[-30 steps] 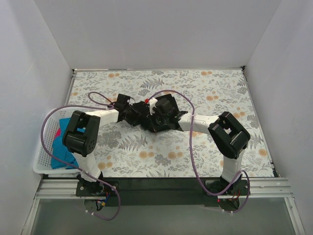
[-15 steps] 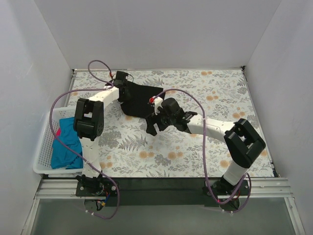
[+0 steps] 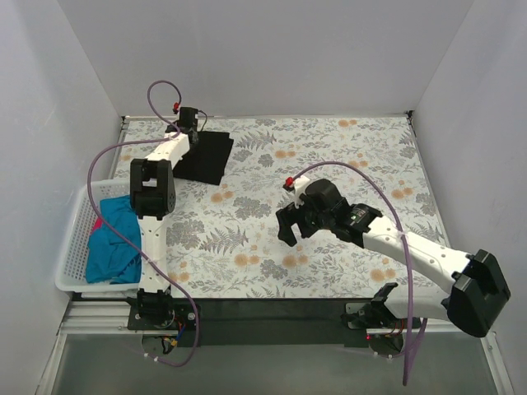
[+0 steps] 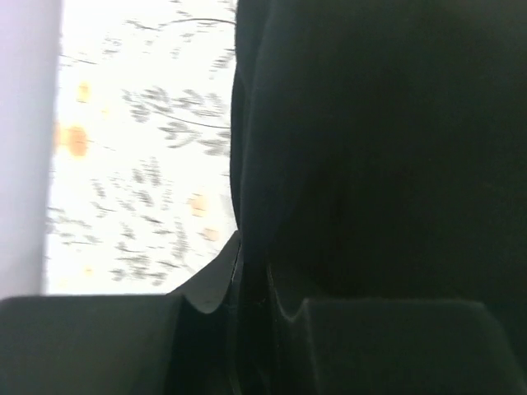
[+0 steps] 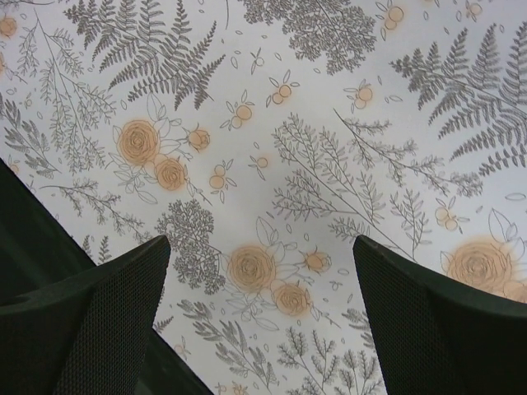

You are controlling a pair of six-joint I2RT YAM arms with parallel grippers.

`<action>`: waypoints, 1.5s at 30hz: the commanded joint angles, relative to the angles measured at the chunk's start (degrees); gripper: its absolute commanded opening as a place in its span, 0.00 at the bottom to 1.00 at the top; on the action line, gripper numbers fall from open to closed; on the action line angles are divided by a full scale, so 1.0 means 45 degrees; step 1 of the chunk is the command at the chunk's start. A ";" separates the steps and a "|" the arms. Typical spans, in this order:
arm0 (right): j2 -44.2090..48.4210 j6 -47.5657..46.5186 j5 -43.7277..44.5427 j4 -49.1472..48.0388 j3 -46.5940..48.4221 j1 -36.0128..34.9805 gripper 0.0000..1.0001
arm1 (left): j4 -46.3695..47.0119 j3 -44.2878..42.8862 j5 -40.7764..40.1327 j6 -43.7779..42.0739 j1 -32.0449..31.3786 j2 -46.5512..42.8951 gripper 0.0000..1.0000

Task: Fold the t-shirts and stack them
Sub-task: Neatly place the folded tshirt to the corner

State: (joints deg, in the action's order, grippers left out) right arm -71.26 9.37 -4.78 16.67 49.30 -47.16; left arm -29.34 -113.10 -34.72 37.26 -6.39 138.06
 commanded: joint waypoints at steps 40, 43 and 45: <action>0.2554 0.1805 0.5394 0.3561 0.1564 0.0147 0.98 | 0.1734 0.1319 0.6612 0.3995 0.2417 -0.4984 0.75; 0.3276 0.1786 0.6469 0.3679 0.1876 0.0206 0.98 | 0.2846 0.3313 0.9449 0.5737 0.2339 -0.7193 0.76; 0.3860 0.1709 0.7133 0.3874 0.2130 0.0225 0.98 | 0.3004 0.4563 1.0134 0.6037 0.2164 -0.8350 0.76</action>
State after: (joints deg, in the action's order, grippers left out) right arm -58.06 17.63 19.44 33.58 54.96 -46.48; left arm -17.45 -97.19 -4.49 53.12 3.92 110.43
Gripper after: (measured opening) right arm 0.983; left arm 0.759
